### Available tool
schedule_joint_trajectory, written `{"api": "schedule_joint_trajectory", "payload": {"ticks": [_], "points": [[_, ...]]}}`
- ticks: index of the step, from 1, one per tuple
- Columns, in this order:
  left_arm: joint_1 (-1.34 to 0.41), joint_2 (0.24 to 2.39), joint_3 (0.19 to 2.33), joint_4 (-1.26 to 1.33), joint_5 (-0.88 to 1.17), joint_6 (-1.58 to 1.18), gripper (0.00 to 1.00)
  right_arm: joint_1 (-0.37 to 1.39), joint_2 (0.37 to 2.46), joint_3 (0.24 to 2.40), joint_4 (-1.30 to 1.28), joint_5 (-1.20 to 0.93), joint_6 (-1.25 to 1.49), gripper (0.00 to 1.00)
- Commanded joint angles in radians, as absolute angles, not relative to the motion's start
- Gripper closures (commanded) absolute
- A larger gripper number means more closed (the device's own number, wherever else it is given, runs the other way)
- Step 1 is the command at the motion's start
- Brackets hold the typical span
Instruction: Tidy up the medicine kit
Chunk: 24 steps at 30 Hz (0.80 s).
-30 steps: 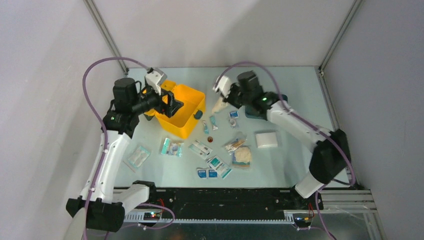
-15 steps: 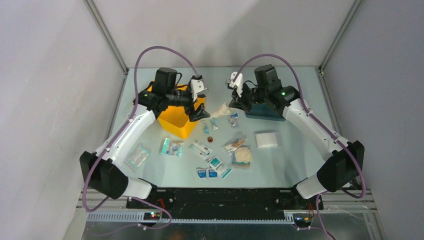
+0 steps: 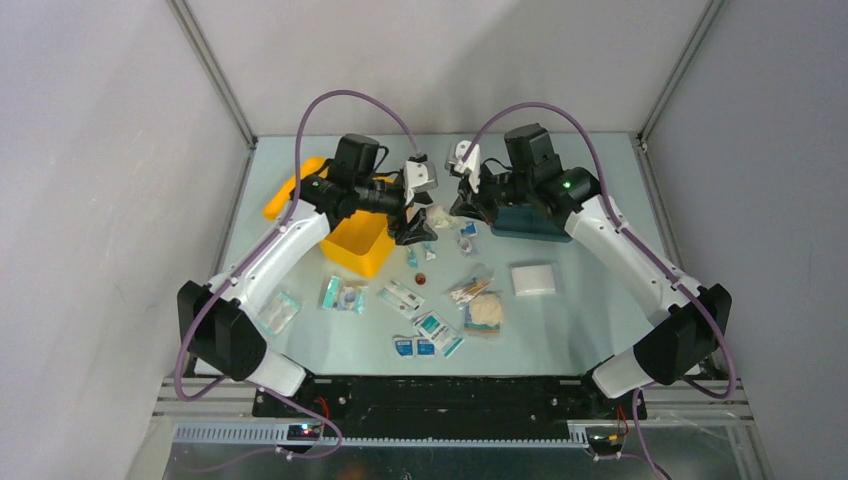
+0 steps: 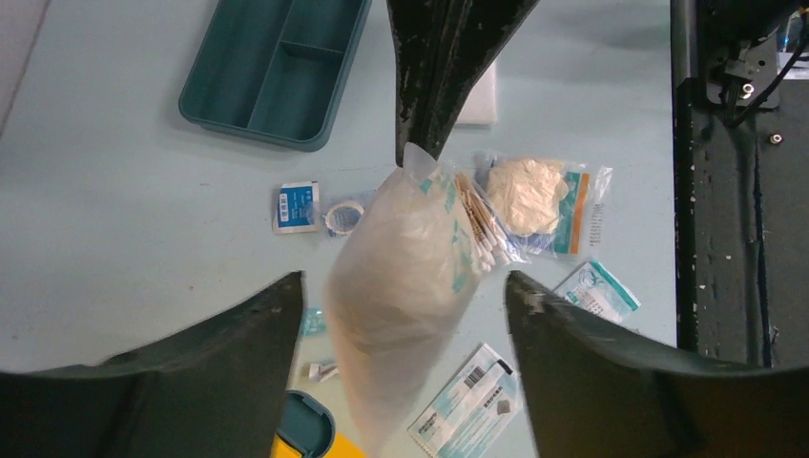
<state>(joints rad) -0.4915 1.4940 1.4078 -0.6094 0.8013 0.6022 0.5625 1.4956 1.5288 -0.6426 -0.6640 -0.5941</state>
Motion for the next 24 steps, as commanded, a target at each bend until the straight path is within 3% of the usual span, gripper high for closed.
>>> {"api": "schedule_joint_trajectory", "payload": {"ticks": [1, 8, 10, 14, 16, 18, 19, 21, 24], "points": [[-0.499, 1.508, 1.436, -0.598, 0.837, 0.584, 0.25, 0.557, 1.497, 1.586, -0.632, -0.708, -0.559, 1.0], [-0.509, 1.529, 1.45, -0.594, 0.854, 0.548, 0.71, 0.554, 1.498, 1.58, -0.625, -0.704, -0.56, 1.0], [-0.509, 1.533, 1.454, -0.594, 0.844, 0.541, 0.79, 0.552, 1.496, 1.578, -0.624, -0.704, -0.556, 1.0], [-0.509, 1.531, 1.449, -0.595, 0.812, 0.526, 0.79, 0.549, 1.495, 1.573, -0.616, -0.69, -0.538, 1.0], [-0.509, 1.522, 1.444, -0.594, 0.777, 0.508, 0.78, 0.538, 1.49, 1.574, -0.612, -0.688, -0.511, 0.84], [-0.505, 1.505, 1.432, -0.594, 0.72, 0.485, 0.76, 0.51, 1.477, 1.579, -0.619, -0.712, -0.48, 0.6], [-0.5, 1.496, 1.426, -0.594, 0.703, 0.466, 0.75, 0.483, 1.465, 1.583, -0.63, -0.728, -0.468, 0.41], [-0.481, 1.466, 1.415, -0.595, 0.633, 0.422, 0.74, 0.429, 1.443, 1.59, -0.651, -0.791, -0.435, 0.3], [-0.418, 1.442, 1.413, -0.594, 0.578, 0.33, 0.74, 0.352, 1.403, 1.574, -0.659, -0.873, -0.372, 0.24]]}}
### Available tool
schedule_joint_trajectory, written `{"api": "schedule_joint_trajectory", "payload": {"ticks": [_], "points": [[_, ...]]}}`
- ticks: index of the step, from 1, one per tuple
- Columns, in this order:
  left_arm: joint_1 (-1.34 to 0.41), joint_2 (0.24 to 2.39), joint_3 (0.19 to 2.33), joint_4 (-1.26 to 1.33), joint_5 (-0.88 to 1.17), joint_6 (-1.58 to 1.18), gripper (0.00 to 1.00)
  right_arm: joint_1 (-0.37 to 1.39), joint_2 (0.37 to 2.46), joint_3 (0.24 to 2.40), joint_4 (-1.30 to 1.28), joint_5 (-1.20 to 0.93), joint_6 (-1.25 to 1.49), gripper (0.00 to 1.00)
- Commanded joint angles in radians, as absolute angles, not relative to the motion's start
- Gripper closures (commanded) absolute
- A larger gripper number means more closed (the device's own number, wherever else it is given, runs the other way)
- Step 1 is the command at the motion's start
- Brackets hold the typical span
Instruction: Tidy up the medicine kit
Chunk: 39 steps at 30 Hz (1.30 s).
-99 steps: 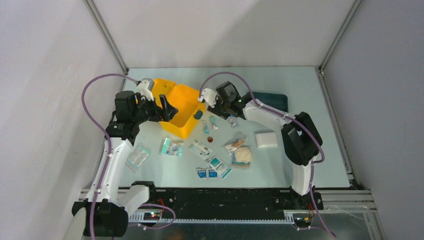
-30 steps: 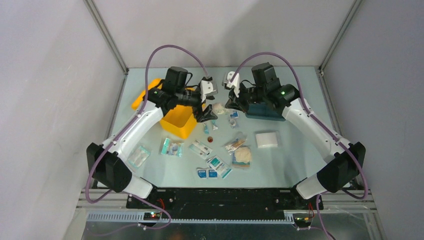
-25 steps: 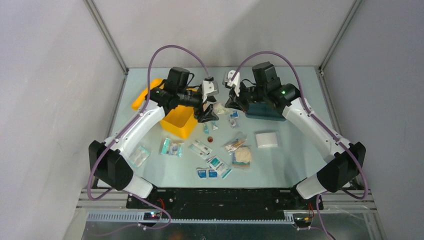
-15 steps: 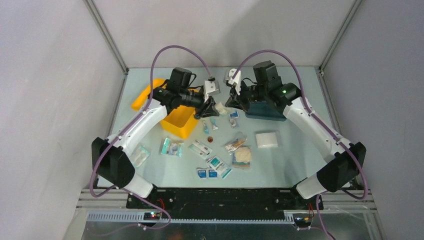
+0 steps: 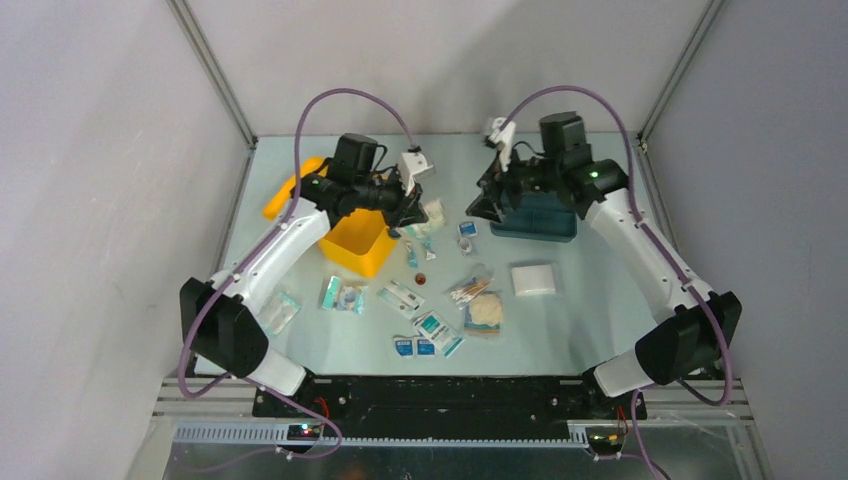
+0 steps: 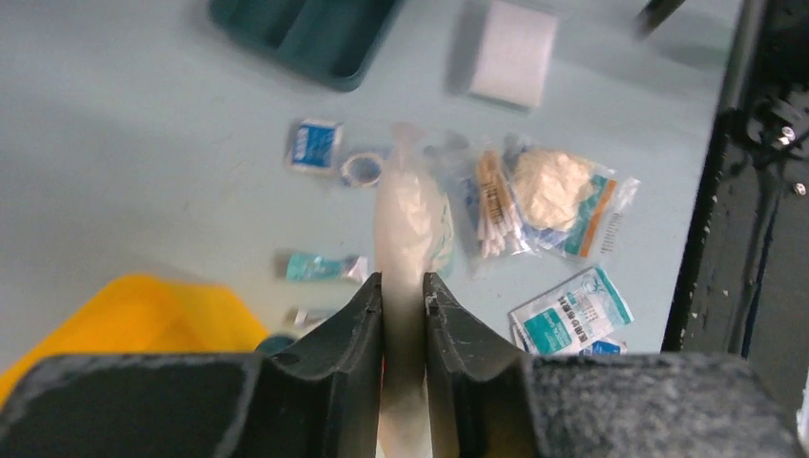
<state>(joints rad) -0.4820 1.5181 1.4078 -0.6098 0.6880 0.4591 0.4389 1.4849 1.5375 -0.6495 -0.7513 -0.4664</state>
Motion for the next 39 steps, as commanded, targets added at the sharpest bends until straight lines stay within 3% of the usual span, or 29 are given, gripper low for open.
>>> {"api": "schedule_joint_trajectory", "payload": {"ticks": [1, 10, 11, 16, 18, 24, 32, 39], "points": [[-0.383, 1.435, 1.412, -0.595, 0.56, 0.276, 0.74, 0.323, 1.397, 1.567, -0.659, -0.89, -0.357, 0.23], [-0.215, 1.376, 1.381, -0.589, 0.464, 0.214, 0.8, 0.242, 1.321, 1.386, -0.616, -0.895, -0.319, 0.23], [-0.209, 1.368, 1.371, -0.59, 0.48, 0.216, 0.78, 0.241, 1.32, 1.383, -0.617, -0.89, -0.321, 0.23], [-0.291, 1.232, 1.238, -0.59, 0.599, 0.327, 0.41, 0.254, 1.332, 1.342, -0.578, -0.828, -0.35, 0.24], [-0.368, 1.199, 1.164, -0.591, 0.544, 0.404, 0.36, 0.267, 1.346, 1.307, -0.548, -0.808, -0.373, 0.24], [-0.395, 1.195, 1.091, -0.593, 0.511, 0.304, 0.35, 0.468, 1.512, 1.306, -0.543, -0.661, -0.573, 0.26], [-0.376, 1.117, 1.029, -0.556, 0.423, 0.091, 0.31, 0.667, 1.734, 1.348, -0.335, -0.504, -0.348, 0.29], [-0.244, 1.068, 1.022, -0.553, 0.332, 0.008, 0.24, 0.777, 1.786, 1.348, -0.312, -0.411, -0.432, 0.31]]}}
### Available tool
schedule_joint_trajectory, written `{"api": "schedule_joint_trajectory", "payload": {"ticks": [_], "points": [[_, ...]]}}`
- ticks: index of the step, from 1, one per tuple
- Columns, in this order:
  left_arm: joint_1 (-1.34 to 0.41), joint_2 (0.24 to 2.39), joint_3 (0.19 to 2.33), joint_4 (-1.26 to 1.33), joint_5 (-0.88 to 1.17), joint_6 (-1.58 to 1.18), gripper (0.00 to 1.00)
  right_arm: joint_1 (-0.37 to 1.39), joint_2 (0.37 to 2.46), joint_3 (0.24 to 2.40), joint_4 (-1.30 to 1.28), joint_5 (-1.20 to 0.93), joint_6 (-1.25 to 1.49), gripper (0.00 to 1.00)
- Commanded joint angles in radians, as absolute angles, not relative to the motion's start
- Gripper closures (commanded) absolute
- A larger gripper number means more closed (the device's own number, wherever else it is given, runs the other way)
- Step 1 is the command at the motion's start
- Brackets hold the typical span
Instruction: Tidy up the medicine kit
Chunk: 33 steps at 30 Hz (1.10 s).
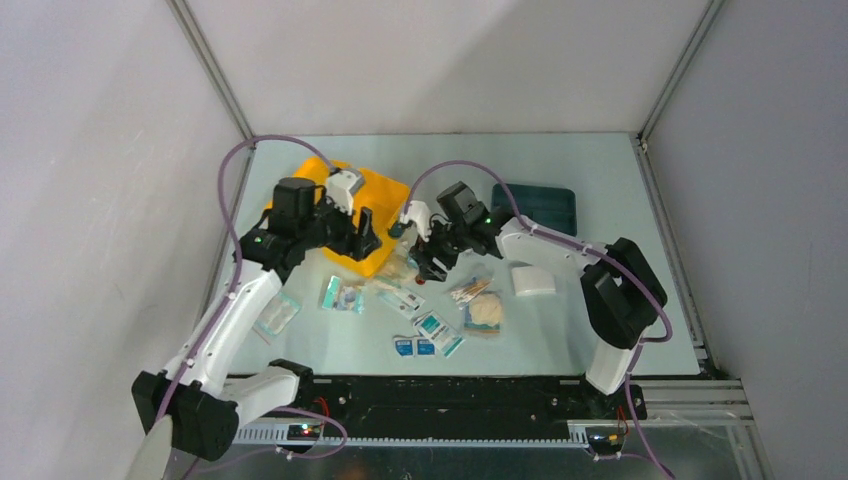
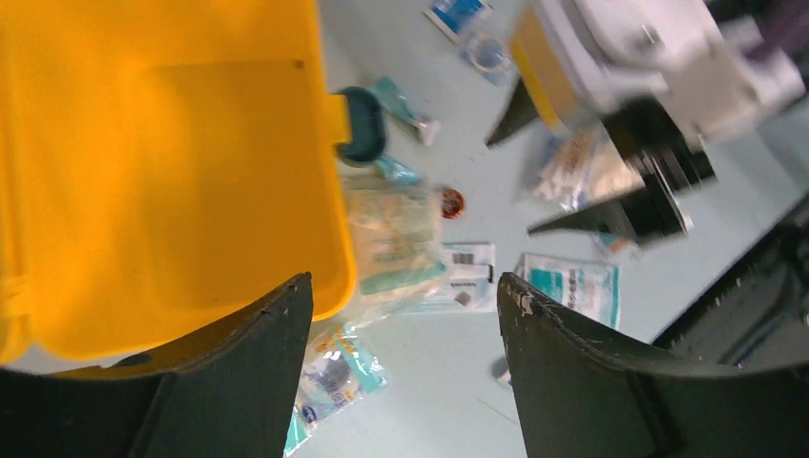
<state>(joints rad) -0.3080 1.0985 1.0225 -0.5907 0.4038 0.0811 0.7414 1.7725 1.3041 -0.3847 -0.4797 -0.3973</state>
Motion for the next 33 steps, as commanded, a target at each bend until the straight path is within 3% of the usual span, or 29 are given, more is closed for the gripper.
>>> {"api": "schedule_joint_trajectory", "payload": {"ticks": [1, 8, 17, 26, 33], "points": [[-0.221, 1.069, 1.026, -0.553, 0.328, -0.007, 0.24, 0.786, 1.793, 1.348, -0.309, -0.405, -0.437, 0.31], [-0.179, 1.067, 1.026, -0.554, 0.355, -0.05, 0.23, 0.87, 1.834, 1.36, -0.306, -0.29, -0.482, 0.34], [-0.154, 1.045, 1.035, -0.543, 0.358, -0.061, 0.23, 1.003, 1.899, 1.36, -0.273, -0.117, -0.615, 0.5], [-0.121, 1.008, 1.043, -0.543, 0.359, -0.07, 0.23, 1.128, 1.959, 1.361, -0.194, 0.026, -0.773, 0.5], [-0.106, 0.988, 1.056, -0.542, 0.359, -0.072, 0.24, 1.178, 2.022, 1.36, -0.091, 0.23, -0.832, 0.59]]}}
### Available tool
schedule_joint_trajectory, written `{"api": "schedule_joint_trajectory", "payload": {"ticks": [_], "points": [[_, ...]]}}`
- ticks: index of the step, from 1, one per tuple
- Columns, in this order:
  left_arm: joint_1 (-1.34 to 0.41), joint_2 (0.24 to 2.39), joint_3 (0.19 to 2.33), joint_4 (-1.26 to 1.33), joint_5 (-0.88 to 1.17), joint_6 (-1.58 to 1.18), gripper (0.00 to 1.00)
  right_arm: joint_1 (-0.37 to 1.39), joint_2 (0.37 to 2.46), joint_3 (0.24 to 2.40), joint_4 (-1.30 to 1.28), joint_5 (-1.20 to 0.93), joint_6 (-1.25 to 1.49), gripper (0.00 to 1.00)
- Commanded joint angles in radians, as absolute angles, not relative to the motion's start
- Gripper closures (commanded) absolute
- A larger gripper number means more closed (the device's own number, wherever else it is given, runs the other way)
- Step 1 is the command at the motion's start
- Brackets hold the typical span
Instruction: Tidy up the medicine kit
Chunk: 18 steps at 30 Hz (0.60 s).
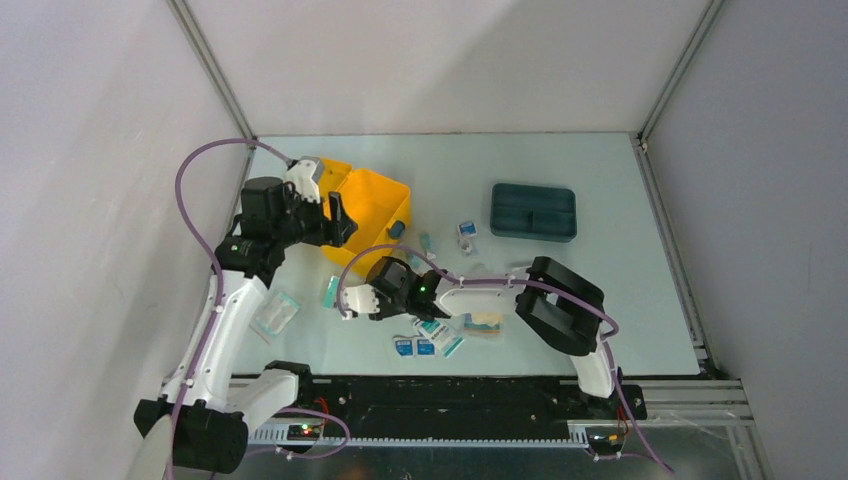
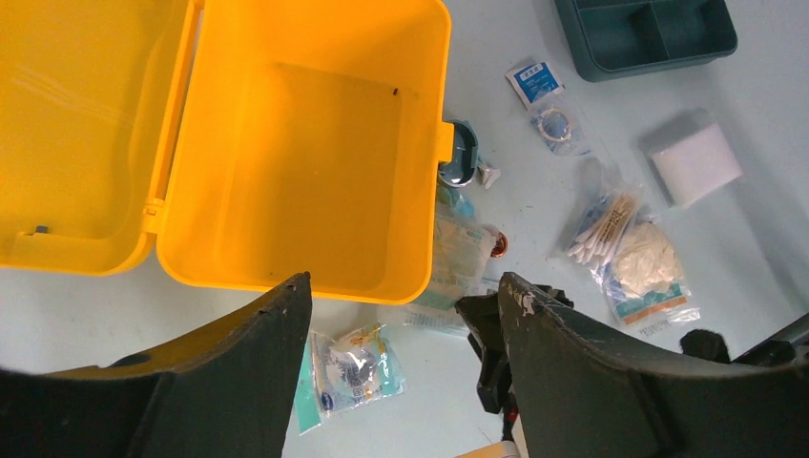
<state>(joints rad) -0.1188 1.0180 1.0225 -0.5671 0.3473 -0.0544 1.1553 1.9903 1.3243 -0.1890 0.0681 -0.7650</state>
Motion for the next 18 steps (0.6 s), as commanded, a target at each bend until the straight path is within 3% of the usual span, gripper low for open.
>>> {"api": "schedule_joint_trajectory", "payload": {"ticks": [1, 8, 12, 18], "points": [[-0.106, 0.979, 1.058, -0.542, 0.364, -0.071, 0.24, 1.181, 2.025, 1.36, -0.081, 0.246, -0.84, 0.61], [-0.105, 0.971, 1.081, -0.543, 0.357, -0.056, 0.24, 1.205, 1.994, 1.356, -0.077, 0.343, -0.837, 0.81], [-0.104, 0.997, 1.087, -0.537, 0.322, -0.039, 0.21, 1.209, 1.891, 1.352, -0.145, 0.353, -0.826, 1.0], [-0.105, 1.066, 1.117, -0.503, 0.321, 0.057, 0.19, 1.167, 1.699, 1.364, -0.305, 0.258, -0.728, 1.0]]}}
